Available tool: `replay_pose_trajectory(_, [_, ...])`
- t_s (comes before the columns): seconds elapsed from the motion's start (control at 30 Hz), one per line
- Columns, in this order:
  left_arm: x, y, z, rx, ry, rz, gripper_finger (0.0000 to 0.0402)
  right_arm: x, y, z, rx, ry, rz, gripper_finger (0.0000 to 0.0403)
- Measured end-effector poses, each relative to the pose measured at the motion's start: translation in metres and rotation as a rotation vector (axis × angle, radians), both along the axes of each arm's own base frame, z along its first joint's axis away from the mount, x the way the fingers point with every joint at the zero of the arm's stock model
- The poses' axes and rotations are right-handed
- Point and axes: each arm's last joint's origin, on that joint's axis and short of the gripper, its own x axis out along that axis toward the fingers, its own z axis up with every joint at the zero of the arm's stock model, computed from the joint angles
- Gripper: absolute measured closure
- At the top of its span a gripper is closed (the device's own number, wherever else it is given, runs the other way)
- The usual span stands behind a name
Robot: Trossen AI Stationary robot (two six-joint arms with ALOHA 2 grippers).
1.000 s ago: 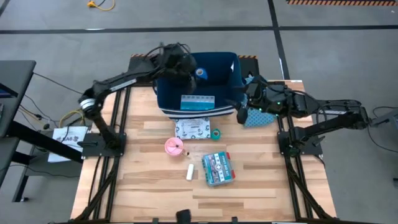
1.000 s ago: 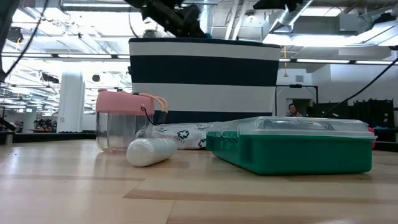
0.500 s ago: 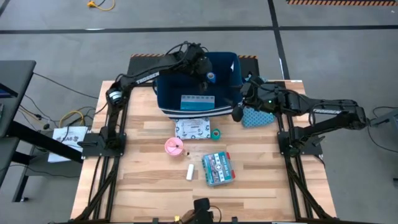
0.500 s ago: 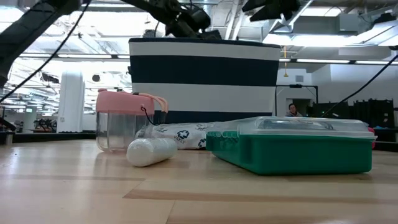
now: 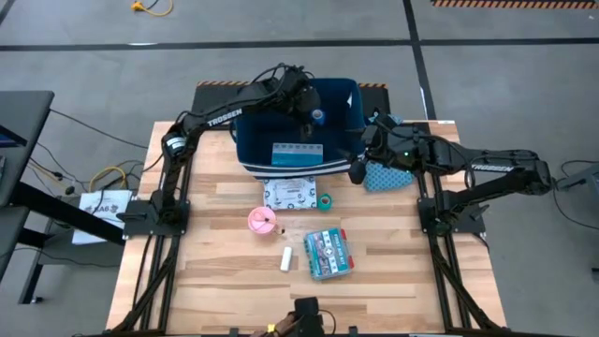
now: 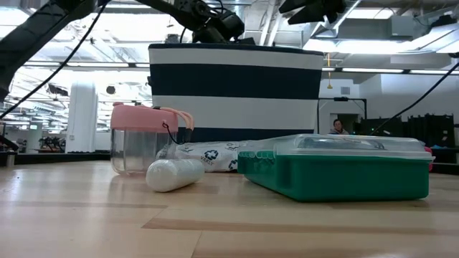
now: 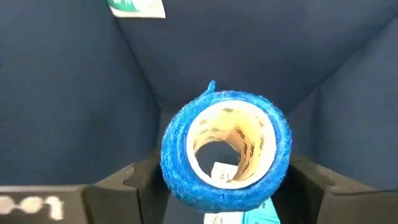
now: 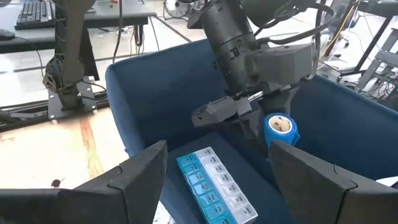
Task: Pick & place medical supplies in basket/bin
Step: Put the blue bandage into the blue bin, then put the green bandage into the blue bin
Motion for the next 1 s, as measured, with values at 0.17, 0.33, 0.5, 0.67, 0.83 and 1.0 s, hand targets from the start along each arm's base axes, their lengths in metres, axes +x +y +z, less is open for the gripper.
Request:
replay_pose_trajectory(0.17, [0.0,-0.001,-0.001,0.024,0.032,0.01,0.0144,0.0,0.0,0.001,-0.001,-0.008,-0.001,0.0127])
replay_pose_trajectory(0.33, [-0.002,-0.004,-0.004,0.05,0.08,0.008,0.0119,0.0,0.0,0.001,-0.002,-0.01,-0.006,0.0127])
replay_pose_trajectory(0.5, [-0.003,-0.014,0.001,0.077,0.112,-0.047,0.0111,0.0,0.0,0.0,-0.003,0.001,-0.007,0.0127])
replay_pose_trajectory(0.67, [-0.014,-0.029,0.036,0.092,0.096,-0.069,0.0111,-0.001,0.0,-0.002,-0.002,0.026,-0.007,0.0127])
replay_pose_trajectory(0.83, [-0.041,-0.048,0.086,0.077,0.042,-0.036,0.0111,-0.001,0.0,-0.003,-0.007,0.04,-0.005,0.0127])
replay_pose_trajectory(1.0, [-0.079,-0.07,0.127,-0.033,-0.041,0.04,0.0111,-0.003,0.0,-0.008,-0.001,0.091,0.0,0.0127])
